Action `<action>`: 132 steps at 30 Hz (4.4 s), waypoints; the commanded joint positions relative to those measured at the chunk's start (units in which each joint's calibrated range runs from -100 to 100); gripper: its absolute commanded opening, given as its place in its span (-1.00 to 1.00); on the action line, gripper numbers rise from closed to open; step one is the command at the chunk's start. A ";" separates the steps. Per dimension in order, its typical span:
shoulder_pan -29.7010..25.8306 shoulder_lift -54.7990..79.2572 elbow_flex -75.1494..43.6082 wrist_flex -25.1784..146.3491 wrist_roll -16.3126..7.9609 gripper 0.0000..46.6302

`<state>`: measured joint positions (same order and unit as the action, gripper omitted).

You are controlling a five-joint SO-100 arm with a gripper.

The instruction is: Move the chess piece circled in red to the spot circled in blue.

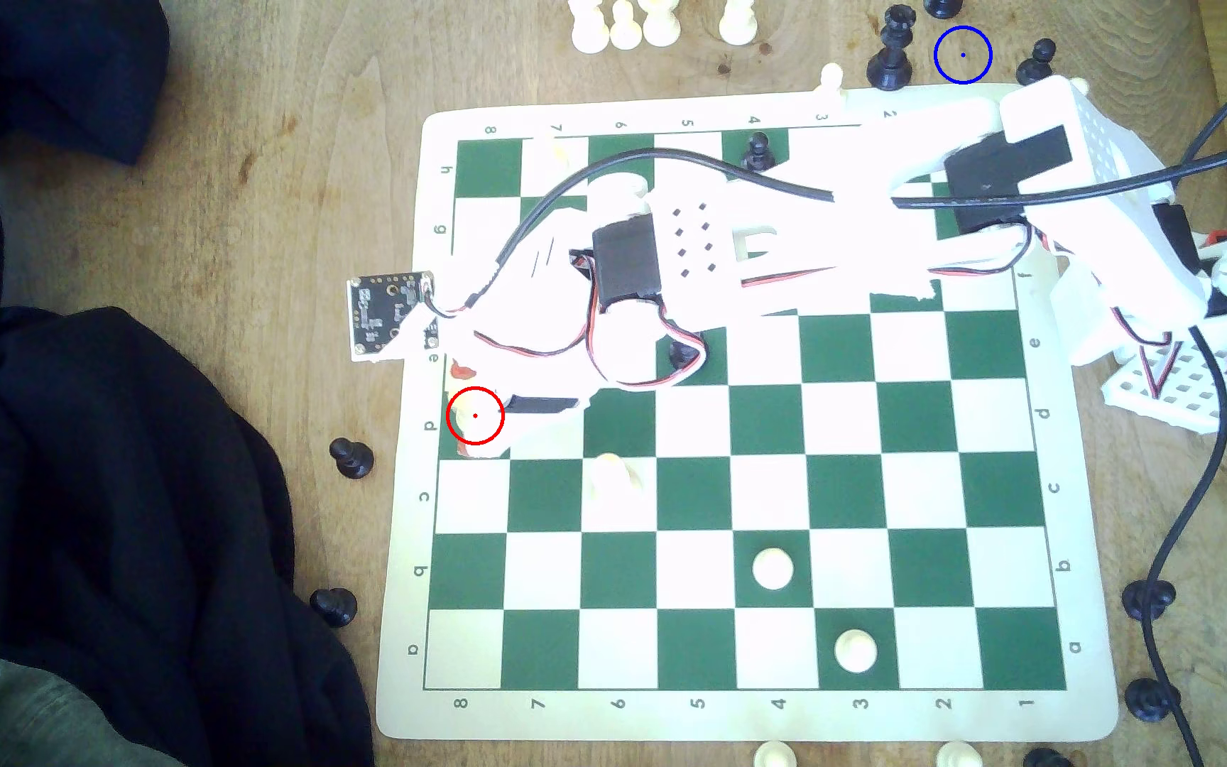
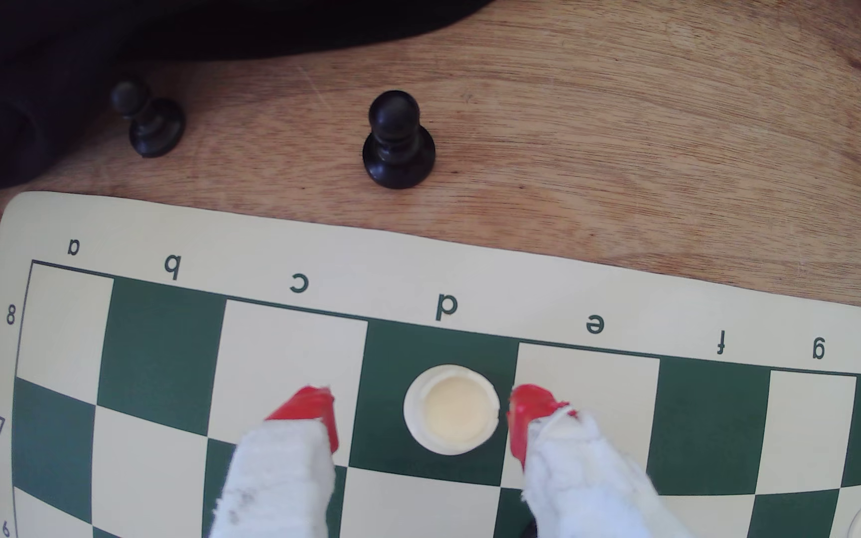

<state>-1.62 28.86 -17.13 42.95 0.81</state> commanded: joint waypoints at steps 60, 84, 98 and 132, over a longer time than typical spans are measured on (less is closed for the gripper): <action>2.13 -4.93 -28.11 19.79 -2.20 -0.98; 28.65 -84.55 54.84 13.64 -1.07 -0.99; 47.50 -97.29 75.15 9.22 0.10 -0.98; 60.48 -99.92 95.28 7.75 5.62 -0.98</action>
<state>58.63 -69.67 77.14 52.91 6.03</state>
